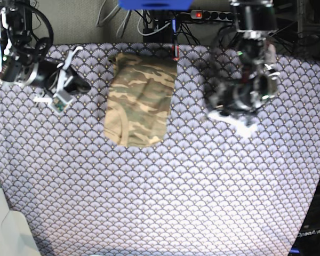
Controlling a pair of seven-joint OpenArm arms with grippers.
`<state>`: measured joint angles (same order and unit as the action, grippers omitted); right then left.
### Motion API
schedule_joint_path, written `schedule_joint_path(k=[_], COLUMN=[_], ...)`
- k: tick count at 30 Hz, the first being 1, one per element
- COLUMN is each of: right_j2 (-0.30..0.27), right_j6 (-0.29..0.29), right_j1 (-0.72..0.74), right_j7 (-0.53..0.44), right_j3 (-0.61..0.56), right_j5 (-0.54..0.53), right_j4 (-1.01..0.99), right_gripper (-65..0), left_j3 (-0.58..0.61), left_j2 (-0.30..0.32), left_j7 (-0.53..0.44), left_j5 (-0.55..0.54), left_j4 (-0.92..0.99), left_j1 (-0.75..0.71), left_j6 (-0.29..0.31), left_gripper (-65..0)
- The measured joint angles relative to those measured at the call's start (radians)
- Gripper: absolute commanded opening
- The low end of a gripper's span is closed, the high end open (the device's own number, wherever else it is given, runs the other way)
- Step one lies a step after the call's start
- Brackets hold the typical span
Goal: Fold the T-shirt properly
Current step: 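Grasp the bundle's edge with the right gripper and straighten it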
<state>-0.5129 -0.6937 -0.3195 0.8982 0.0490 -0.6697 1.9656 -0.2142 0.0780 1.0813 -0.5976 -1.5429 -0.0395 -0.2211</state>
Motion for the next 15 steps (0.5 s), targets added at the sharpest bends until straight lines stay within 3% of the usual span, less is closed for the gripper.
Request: schedule_joint_path(k=[4,8,15], right_j2=[0.063,0.112,0.134], right_j6=[0.000,0.000,0.002], right_j1=[0.056,0.070,0.092], right_j7=[0.010,0.010,-0.006], right_j3=[-0.062,-0.119,-0.156], right_j5=[-0.043,-0.043,-0.034], right_j4=[0.002,0.002,-0.130], right_gripper=[-65.0,-65.0,-65.0], left_j3=[-0.090,-0.147,-0.184], left_j2=[0.051,0.065,0.063], left_j7=[-0.005,-0.001,0.000], left_j5=[-0.002,-0.002,-0.005], left_j4=[-0.047,-0.069,-0.103], left_j1=[-0.071,-0.128,-0.166], left_j6=[0.005,0.007,0.008], left_gripper=[-64.7,-64.7,-64.7])
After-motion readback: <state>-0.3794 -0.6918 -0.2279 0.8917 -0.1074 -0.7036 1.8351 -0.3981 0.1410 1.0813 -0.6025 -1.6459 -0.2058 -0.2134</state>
